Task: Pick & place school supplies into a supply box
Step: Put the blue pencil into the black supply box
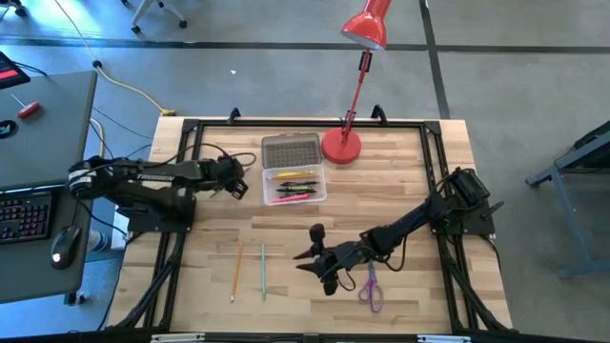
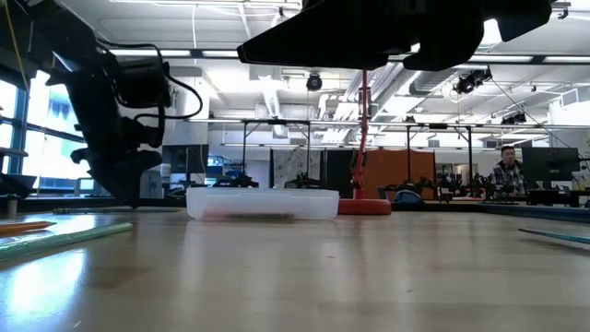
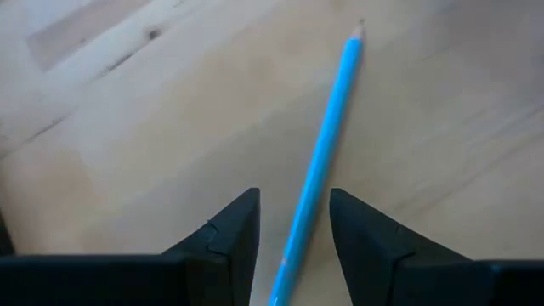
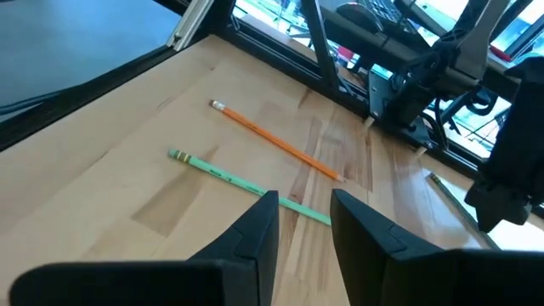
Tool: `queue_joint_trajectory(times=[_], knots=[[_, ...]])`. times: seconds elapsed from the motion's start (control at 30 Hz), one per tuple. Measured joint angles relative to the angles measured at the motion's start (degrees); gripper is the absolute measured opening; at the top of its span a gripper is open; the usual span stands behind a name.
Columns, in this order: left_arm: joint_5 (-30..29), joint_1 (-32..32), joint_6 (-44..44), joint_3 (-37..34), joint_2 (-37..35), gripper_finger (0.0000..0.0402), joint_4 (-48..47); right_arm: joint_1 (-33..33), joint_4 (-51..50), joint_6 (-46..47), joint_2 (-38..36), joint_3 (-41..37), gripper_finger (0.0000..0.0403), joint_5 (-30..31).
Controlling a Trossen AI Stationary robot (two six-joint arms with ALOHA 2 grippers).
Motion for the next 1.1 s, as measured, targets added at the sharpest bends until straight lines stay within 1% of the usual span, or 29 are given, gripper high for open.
queue_joint_trajectory(times=[0.1, 0.2, 0.3, 0.37, 0.47, 0.63, 0.77, 0.87, 0.97, 1.1], knots=[[4.0, 2.4, 1.2, -1.4, 0.0, 0.0175, 4.9, -0.4, 0.0, -0.1, 0.0, 0.0, 0.0087, 0.0], [5.0, 3.1, 1.4, -4.5, -0.1, 0.0175, 11.1, -0.5, -0.1, 0.0, 0.0, 0.0, 0.0087, 0.3], [4.5, 3.0, 0.7, -8.5, -0.2, 0.0172, 17.8, -0.5, -0.4, 0.1, 0.0, 0.0, 0.0087, 0.2], [3.2, 2.8, -1.4, -11.3, -0.3, 0.0164, 21.2, -0.5, -0.4, 0.1, 0.0, 0.0, 0.0087, 0.2], [1.6, 2.8, -4.2, -15.6, -0.4, 0.0143, 27.0, -0.5, -0.5, 0.4, 0.0, 0.0, 0.0087, 0.2], [0.1, 2.4, -4.4, -21.2, -0.4, 0.0105, 37.3, -0.5, -1.5, 0.4, 0.0, 0.0, 0.0087, 0.2], [-0.1, 2.6, -4.5, -22.4, -0.3, 0.0085, 40.1, -0.5, -2.1, 0.4, 0.0, 0.0, 0.0087, 0.2], [-0.1, 2.6, -5.4, -22.6, -0.2, 0.0081, 41.0, -0.4, -2.7, 0.4, 0.0, 0.0, 0.0087, 0.2], [-0.2, 2.6, -7.5, -22.9, 0.1, 0.0088, 42.9, -0.3, -2.7, 0.4, 0.0, 0.0, 0.0087, 0.1], [-0.8, 2.6, -9.1, -22.9, 0.1, 0.0109, 43.4, -0.3, -2.7, 0.4, 0.0, 0.0, 0.0087, 0.1]])
